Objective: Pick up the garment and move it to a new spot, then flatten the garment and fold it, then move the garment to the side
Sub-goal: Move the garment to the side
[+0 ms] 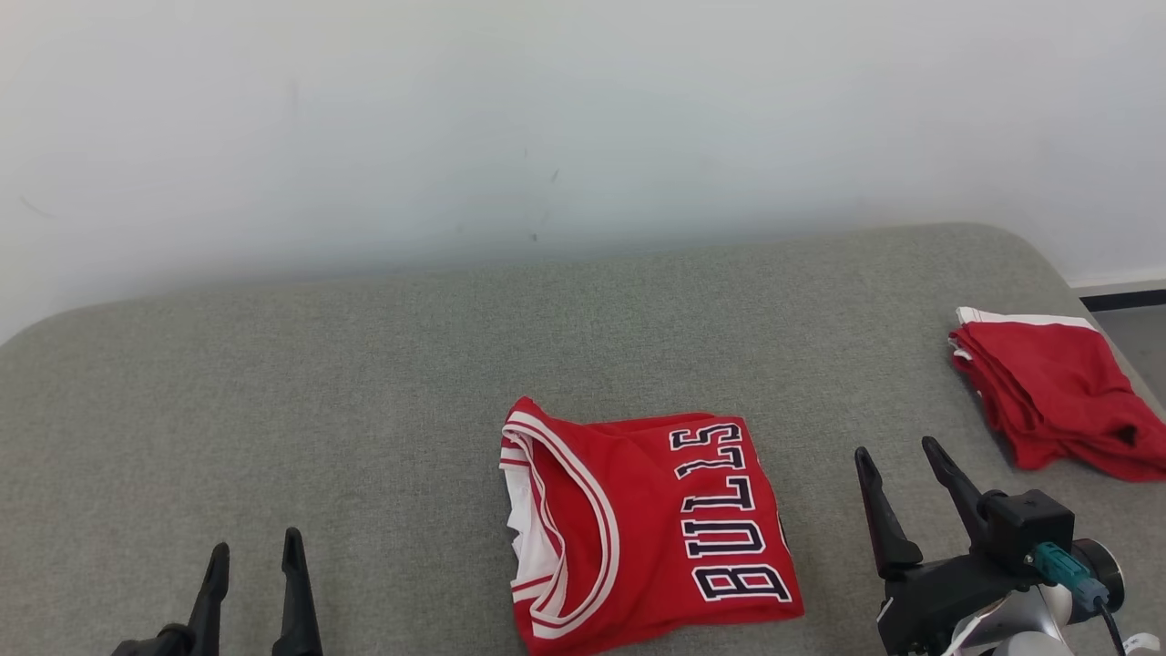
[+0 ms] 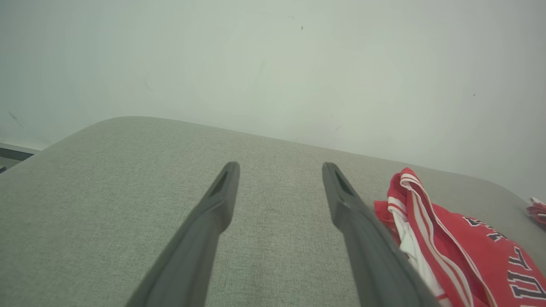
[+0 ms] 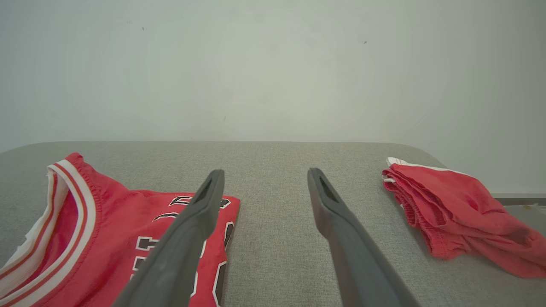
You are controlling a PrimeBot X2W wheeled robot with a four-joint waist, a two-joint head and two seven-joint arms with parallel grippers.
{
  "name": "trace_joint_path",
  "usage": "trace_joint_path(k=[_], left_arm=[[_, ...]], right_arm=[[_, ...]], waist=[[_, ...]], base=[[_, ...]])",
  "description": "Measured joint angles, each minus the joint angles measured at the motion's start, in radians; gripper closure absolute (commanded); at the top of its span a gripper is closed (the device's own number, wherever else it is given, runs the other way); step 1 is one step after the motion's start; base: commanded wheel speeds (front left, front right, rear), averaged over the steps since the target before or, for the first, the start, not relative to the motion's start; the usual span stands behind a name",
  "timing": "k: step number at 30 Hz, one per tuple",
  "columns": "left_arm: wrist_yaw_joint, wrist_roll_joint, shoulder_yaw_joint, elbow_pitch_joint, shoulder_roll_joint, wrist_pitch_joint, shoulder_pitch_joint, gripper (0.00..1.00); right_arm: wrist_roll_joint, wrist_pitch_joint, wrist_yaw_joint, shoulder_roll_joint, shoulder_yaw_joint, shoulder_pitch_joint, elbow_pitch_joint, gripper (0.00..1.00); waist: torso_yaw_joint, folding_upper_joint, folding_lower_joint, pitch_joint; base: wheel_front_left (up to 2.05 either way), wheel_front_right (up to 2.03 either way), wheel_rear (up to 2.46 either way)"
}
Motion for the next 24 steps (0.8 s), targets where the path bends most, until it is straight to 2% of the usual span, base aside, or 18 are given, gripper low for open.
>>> trace_joint_path(k=[7, 10, 12, 13, 14, 19, 24], left_arm=[[0.009, 0.000, -0.010, -0.008, 0.000, 0.000, 0.005, 0.00], [0.012, 0.000, -0.019, -0.010, 0.000, 0.000, 0.005, 0.00], [0.013, 0.000, -0.025, -0.011, 0.000, 0.000, 0.005, 0.00], [0.013, 0.000, -0.025, -0.011, 0.000, 0.000, 0.005, 0.00], [0.016, -0.003, -0.029, -0.011, 0.000, 0.000, 0.005, 0.00], [0.016, -0.008, -0.044, -0.006, 0.000, 0.000, 0.005, 0.00], [0.012, -0.010, -0.059, -0.003, 0.000, 0.000, 0.001, 0.00]], right_arm=[[0.016, 0.012, 0.000, 0.002, -0.004, -0.002, -0.002, 0.00], [0.056, 0.059, 0.000, -0.003, -0.002, -0.023, 0.003, 0.00], [0.088, 0.136, 0.000, -0.011, 0.012, -0.052, 0.022, 0.00], [0.088, 0.136, 0.000, -0.011, 0.012, -0.052, 0.022, 0.00], [0.128, 0.230, 0.000, -0.020, 0.025, -0.083, 0.052, 0.00], [0.181, 0.475, 0.000, -0.036, 0.035, -0.168, 0.173, 0.00], [0.185, 0.585, 0.000, -0.026, 0.028, -0.226, 0.266, 0.00]], waist=[[0.012, -0.0001, 0.0000, -0.001], [0.023, -0.0001, 0.0000, 0.003], [0.033, 0.0000, 0.0000, 0.006], [0.033, 0.0000, 0.0000, 0.006], [0.043, 0.0000, 0.0000, 0.010], [0.079, 0.0000, 0.0001, 0.023], [0.123, 0.0000, 0.0001, 0.041]], base=[[0.00, 0.00, 0.00], [0.00, 0.00, 0.00], [0.00, 0.00, 0.00], [0.00, 0.00, 0.00], [0.00, 0.00, 0.00], [0.00, 0.00, 0.00], [0.00, 0.00, 0.00]])
